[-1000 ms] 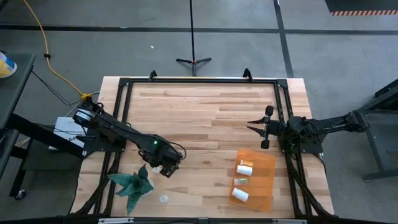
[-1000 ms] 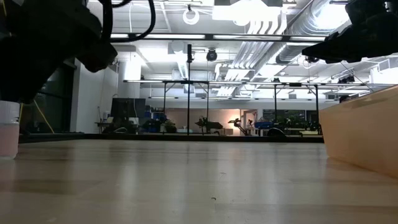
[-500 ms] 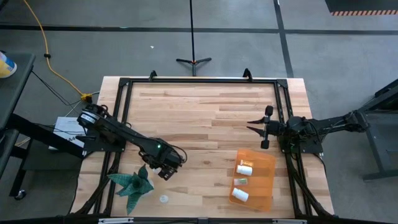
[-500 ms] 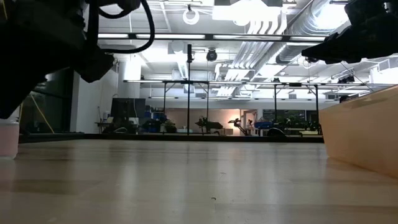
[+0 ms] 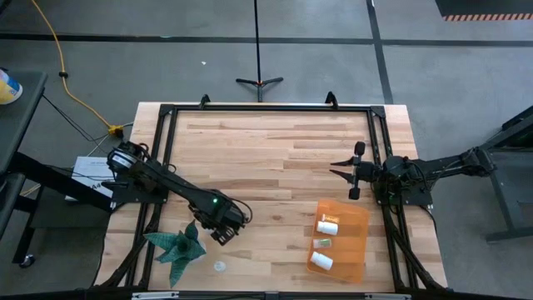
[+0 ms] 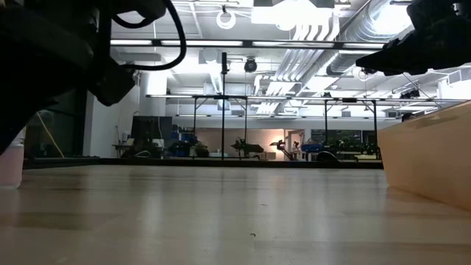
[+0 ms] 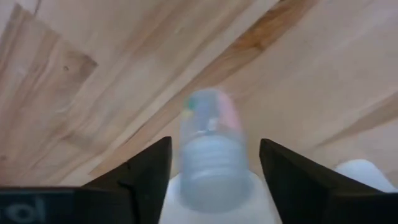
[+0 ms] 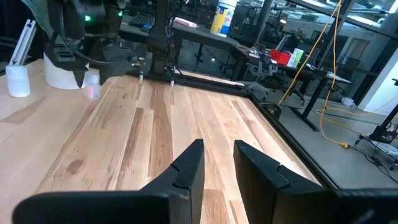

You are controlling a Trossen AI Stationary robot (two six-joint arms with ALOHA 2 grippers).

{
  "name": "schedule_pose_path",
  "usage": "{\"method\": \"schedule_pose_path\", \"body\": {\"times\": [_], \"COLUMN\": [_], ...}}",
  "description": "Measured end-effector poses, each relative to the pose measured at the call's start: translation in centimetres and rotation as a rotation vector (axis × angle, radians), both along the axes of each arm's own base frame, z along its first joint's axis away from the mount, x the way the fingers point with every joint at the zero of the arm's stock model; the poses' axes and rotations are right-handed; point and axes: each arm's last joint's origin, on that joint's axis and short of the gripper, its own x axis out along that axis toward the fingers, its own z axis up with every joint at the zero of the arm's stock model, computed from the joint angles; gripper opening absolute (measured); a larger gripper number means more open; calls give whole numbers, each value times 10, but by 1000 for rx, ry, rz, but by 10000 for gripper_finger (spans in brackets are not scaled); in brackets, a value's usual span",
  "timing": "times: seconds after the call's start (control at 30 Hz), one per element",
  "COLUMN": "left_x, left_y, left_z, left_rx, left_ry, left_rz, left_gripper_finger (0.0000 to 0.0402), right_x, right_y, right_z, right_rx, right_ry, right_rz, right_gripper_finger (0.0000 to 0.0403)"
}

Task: Pick and place pill bottles into a basket
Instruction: Put the top transparent medicine bottle into the orange bin

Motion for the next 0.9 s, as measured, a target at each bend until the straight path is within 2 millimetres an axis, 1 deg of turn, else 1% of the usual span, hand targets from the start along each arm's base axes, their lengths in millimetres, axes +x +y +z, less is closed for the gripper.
{"method": "schedule_pose_path", "body": {"times": [0.2, 0.33, 0.43, 0.53, 0.6, 0.67, 0.73, 0.8, 0.9], "left_x": [-1, 0, 4, 14, 24, 35, 46, 57, 76], "left_y": [0, 0, 0, 8, 16, 22, 29, 36, 46], "left_z": [0, 0, 2, 7, 13, 23, 35, 47, 65], "left_rx": [-10, -24, -5, 59, 117, 186, 251, 315, 415], "left_ry": [9, -21, -102, -170, -227, -298, -373, -444, -585], "left_rz": [-15, -106, -197, -222, -242, -290, -357, -425, -515], "left_gripper_finger": [218, 180, 176, 177, 190, 202, 206, 199, 180], "right_x": [0, 0, 0, 0, 0, 0, 0, 0, 1], "right_y": [0, 0, 0, 0, 0, 0, 0, 1, 3], "right_z": [0, 0, 1, 1, 1, 1, 2, 3, 7], "right_rx": [0, 0, 1, 47, 70, 70, 71, 71, 34], "right_ry": [2, 2, -6, -18, -22, -22, -28, -39, -72], "right_rz": [0, 0, 0, -3, -2, -1, 1, 26, 113], "right_gripper_finger": [78, 78, 79, 78, 79, 82, 87, 95, 116]}}
